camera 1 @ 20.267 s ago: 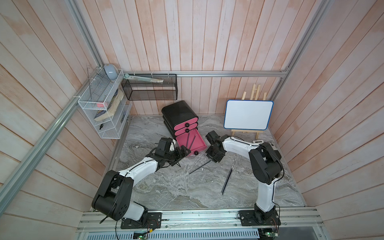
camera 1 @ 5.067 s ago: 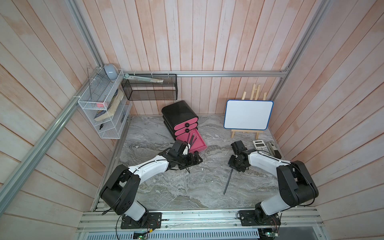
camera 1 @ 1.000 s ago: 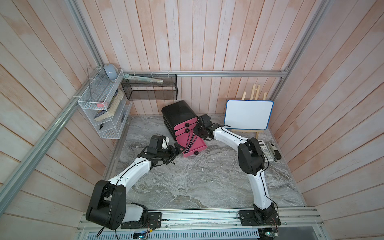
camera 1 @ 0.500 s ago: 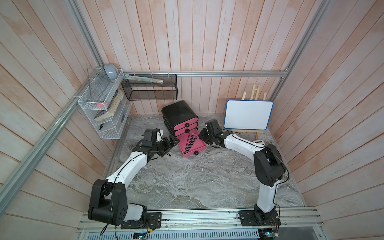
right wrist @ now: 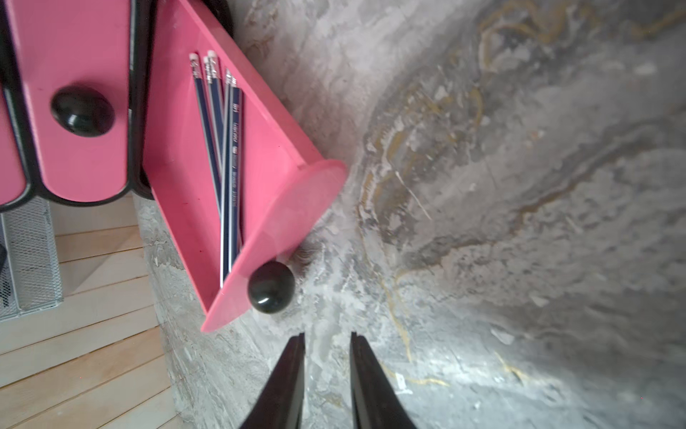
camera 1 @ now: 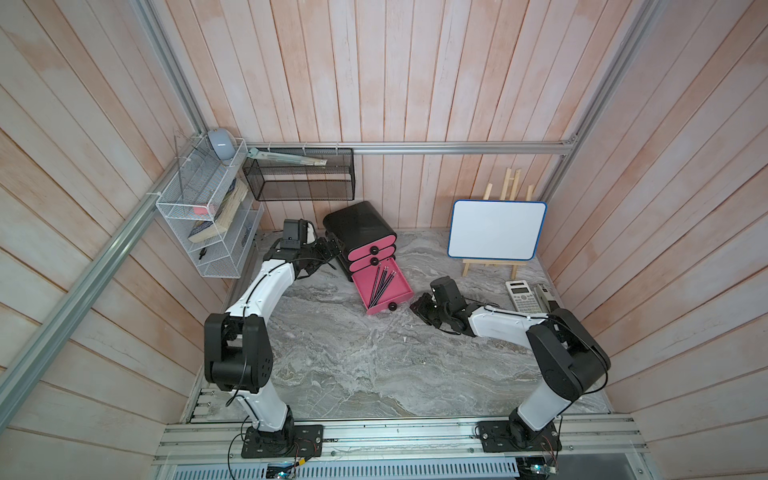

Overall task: Please place the pencils in the drawer according to their color
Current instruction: Close the drawer in the storage box.

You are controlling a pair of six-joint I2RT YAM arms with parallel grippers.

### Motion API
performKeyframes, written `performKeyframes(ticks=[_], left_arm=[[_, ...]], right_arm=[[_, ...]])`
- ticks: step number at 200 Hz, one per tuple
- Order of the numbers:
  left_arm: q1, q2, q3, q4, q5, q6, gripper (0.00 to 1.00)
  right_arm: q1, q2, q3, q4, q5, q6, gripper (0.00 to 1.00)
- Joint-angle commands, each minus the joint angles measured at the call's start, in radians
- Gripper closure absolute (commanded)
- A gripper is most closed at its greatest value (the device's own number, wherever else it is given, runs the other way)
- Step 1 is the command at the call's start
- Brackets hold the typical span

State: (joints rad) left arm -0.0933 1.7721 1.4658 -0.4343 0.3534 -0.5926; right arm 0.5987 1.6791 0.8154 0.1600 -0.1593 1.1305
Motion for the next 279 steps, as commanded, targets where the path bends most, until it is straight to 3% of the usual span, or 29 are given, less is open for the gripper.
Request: performKeyframes(ticks=[1,47,106,178,279], left_arm=[[0.005,0.082,0.090,-0.050,-0.055,0.039,0.00],[0.006,0.199,0.209,-0.046,-0.049,0.025,0.00],[0.004,0.240,0.210,-0.054,-0.037,0.042,0.00],[0.002,0.233,0.144,-0.031,-0.018,0.056,0.00],[0.001,0.229,0.116,-0.017,0.002,0.059,0.00]], right_arm=[[-0.004,-0.021,-0.033,0.109,-0.027,0.043,0.75],[-0.003,0.038,-0.035,0.162,-0.055,0.064,0.79],[-0.002,0.152,0.037,0.203,-0.071,0.087,0.86],[-0.019,0.342,0.289,0.179,-0.100,0.069,0.95],[-0.030,0.602,0.654,0.161,-0.101,0.130,0.97]])
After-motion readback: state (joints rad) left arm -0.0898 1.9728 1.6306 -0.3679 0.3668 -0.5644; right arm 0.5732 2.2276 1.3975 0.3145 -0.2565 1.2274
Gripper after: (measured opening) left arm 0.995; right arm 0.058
